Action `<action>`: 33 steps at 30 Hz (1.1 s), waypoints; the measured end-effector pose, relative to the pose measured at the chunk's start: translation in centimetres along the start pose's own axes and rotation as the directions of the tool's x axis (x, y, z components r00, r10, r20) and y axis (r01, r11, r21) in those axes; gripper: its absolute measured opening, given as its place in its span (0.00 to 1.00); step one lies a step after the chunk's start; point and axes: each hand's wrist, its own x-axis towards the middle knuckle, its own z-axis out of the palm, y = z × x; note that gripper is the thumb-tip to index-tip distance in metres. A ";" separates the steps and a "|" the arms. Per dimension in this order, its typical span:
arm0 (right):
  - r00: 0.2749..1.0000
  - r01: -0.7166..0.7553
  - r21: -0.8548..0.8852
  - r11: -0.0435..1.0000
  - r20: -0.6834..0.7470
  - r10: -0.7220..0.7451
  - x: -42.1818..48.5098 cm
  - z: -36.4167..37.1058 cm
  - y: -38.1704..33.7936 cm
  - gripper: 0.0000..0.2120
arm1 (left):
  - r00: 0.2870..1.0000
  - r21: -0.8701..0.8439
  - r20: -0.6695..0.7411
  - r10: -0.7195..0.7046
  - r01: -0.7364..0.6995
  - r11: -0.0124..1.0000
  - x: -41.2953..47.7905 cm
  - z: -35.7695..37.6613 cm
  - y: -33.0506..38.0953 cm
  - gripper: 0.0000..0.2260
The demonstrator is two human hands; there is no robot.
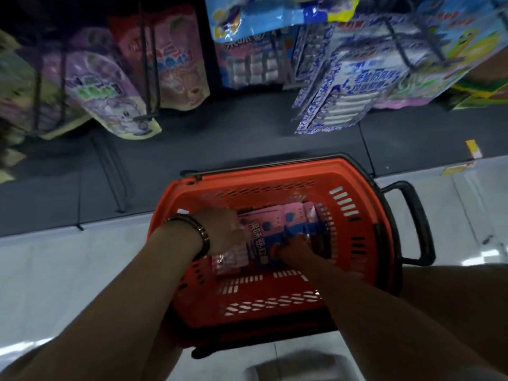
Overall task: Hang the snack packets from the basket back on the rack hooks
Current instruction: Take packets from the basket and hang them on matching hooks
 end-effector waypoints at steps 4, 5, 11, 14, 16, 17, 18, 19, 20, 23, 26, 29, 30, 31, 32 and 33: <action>0.999 -0.026 0.094 0.995 -0.025 0.028 -0.1 0.9 0.0 0.41 | 1.000 -0.038 -0.017 -0.014 0.014 0.999 0.3 -0.6 0.0 0.22; 1.000 -0.022 0.104 0.994 -0.016 0.024 -0.1 1.1 0.0 0.39 | 1.000 -0.040 -0.019 -0.014 0.013 0.999 0.2 -0.8 0.3 0.22; 0.986 0.129 0.024 0.991 0.107 -0.131 -1.0 2.0 -0.6 0.16 | 1.000 -0.038 -0.007 -0.016 0.016 0.999 0.0 -0.5 0.7 0.19; 0.964 0.228 -0.002 0.974 0.144 -0.225 -2.7 1.7 -1.5 0.12 | 1.000 -0.029 0.005 -0.017 0.017 0.999 -0.4 -0.2 0.6 0.19; 0.938 0.305 0.041 0.952 0.163 -0.307 -4.4 0.6 -2.0 0.08 | 1.000 -0.057 -0.006 -0.030 0.029 0.998 -0.7 0.2 0.3 0.20; 0.925 0.335 0.055 0.941 0.170 -0.339 -5.4 -0.2 -2.1 0.08 | 0.999 -0.079 -0.023 -0.043 0.041 0.996 -0.7 0.4 0.1 0.20; 0.912 0.365 0.067 0.929 0.174 -0.371 -6.4 -1.1 -2.2 0.09 | 0.997 -0.102 -0.053 -0.055 0.049 0.994 -0.7 0.8 -0.3 0.20; 0.895 0.400 0.080 0.913 0.181 -0.408 -7.2 -2.1 -2.3 0.09 | 0.994 -0.121 -0.091 -0.067 0.056 0.991 -0.8 1.2 -0.6 0.21; 0.874 0.440 0.080 0.894 0.190 -0.447 -8.1 -3.2 -2.6 0.09 | 0.987 -0.138 -0.140 -0.078 0.058 0.989 -1.2 1.5 -0.8 0.25; 0.798 0.560 0.024 0.828 0.255 -0.547 -10.9 -6.7 -3.9 0.08 | 0.953 -0.226 -0.289 -0.089 0.022 0.974 -3.1 2.1 -0.4 0.42; 0.725 0.635 0.023 0.772 0.329 -0.605 -15.1 -10.2 -5.5 0.08 | 0.912 -0.354 -0.401 -0.085 -0.069 0.933 -5.0 2.5 -0.1 0.32; 0.658 0.722 -0.006 0.692 0.317 -0.683 -19.8 -13.4 -6.6 0.08 | 0.877 -0.564 -0.480 -0.041 -0.272 0.780 -7.2 2.5 -0.3 0.12; 0.632 0.750 0.003 0.661 0.289 -0.719 -21.2 -14.2 -6.6 0.06 | 0.863 -0.634 -0.505 -0.027 -0.349 0.690 -8.0 2.5 -0.1 0.07; 0.602 0.776 0.047 0.629 0.243 -0.761 -22.5 -14.8 -6.6 0.05 | 0.843 -0.676 -0.538 -0.021 -0.416 0.609 -9.0 2.4 0.5 0.06; 0.577 0.795 0.113 0.597 0.164 -0.800 -23.7 -15.2 -6.4 0.07 | 0.813 -0.696 -0.581 -0.046 -0.467 0.546 -10.1 2.3 1.1 0.06; 0.572 0.795 0.200 0.573 0.070 -0.817 -24.9 -15.5 -6.2 0.08 | 0.776 -0.704 -0.624 -0.090 -0.508 0.497 -11.0 2.4 1.8 0.06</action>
